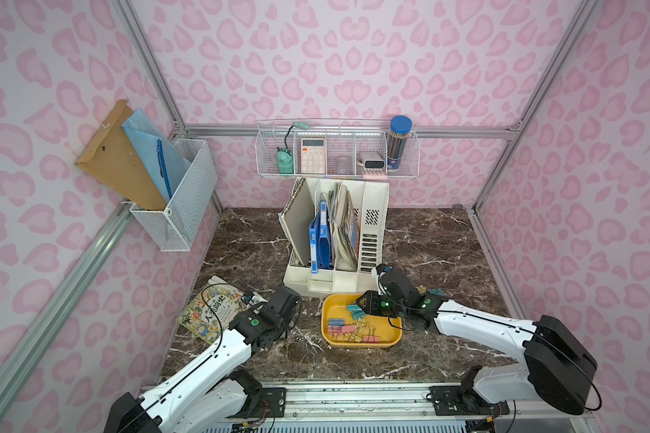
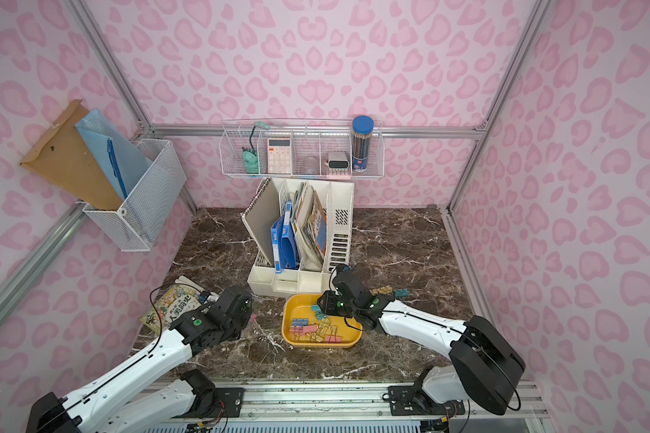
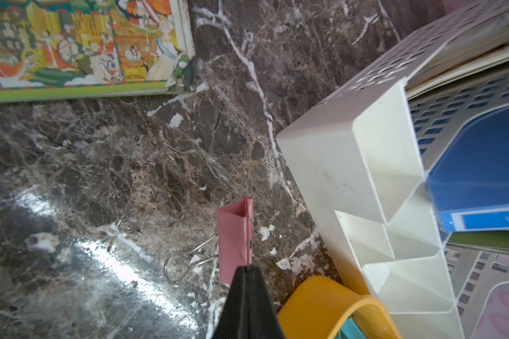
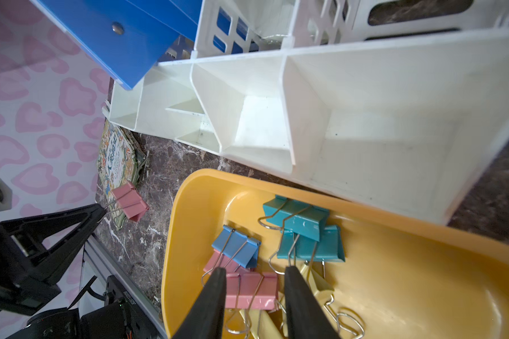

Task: Take out the binder clips from the storage box
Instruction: Place the binder clip at the center of the board.

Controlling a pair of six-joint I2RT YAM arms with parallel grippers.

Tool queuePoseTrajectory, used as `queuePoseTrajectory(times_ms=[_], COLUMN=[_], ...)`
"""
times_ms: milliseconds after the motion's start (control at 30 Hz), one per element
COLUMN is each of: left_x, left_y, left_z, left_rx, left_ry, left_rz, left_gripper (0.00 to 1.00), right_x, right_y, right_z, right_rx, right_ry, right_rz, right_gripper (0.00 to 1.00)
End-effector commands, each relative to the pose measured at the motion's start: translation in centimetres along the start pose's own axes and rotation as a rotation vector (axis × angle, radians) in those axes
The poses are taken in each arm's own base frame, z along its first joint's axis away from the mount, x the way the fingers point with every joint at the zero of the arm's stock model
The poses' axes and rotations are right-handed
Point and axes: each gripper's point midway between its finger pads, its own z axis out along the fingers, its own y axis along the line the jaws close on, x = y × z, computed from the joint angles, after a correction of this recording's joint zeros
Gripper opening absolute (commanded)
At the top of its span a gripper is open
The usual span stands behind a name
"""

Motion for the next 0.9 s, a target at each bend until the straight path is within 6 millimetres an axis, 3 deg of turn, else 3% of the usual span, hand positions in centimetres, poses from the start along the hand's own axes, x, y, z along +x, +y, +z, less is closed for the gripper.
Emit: queuePoseTrajectory(times_ms=[0,367,600,700,733,867], left_x=[0.3,0.3,1.0,1.3,1.4,1.0], left_y=[-1.1,-0.4,2.2,2.6,2.6,2.8], left_z=[0.6,3.9,4.7,4.8,4.7,3.5], left_rx=[0.036,0.027,-0.067,-0.078,-0.086,-0.117], left_ry=[0.026,0.075,0.078,0.086,0.094,0.088], left_rz=[-0.029,-0.168,-0.262,-0.274,-0.273,-0.258], left_gripper=[0.00,0.00,0.00,0.07,0.17,0.38], right_x=[-0.3,-0.3,-0.5,-0.6,-0.5,-0.4], right_y=[0.4,-0.1,0.0,0.1,0.1,-0.4], right_z=[0.3,0.3,0.3,0.3,0.4,0.7], right_rx=[-0.015,-0.006,0.001,-0.002,-0.002,0.024], right_ry=[-0.008,-0.022,-0.024,-0.025,-0.022,-0.009], right_rz=[0.011,0.051,0.045,0.047,0.049,0.062], right_gripper=[0.37,0.39,0.40,0.40,0.40,0.42])
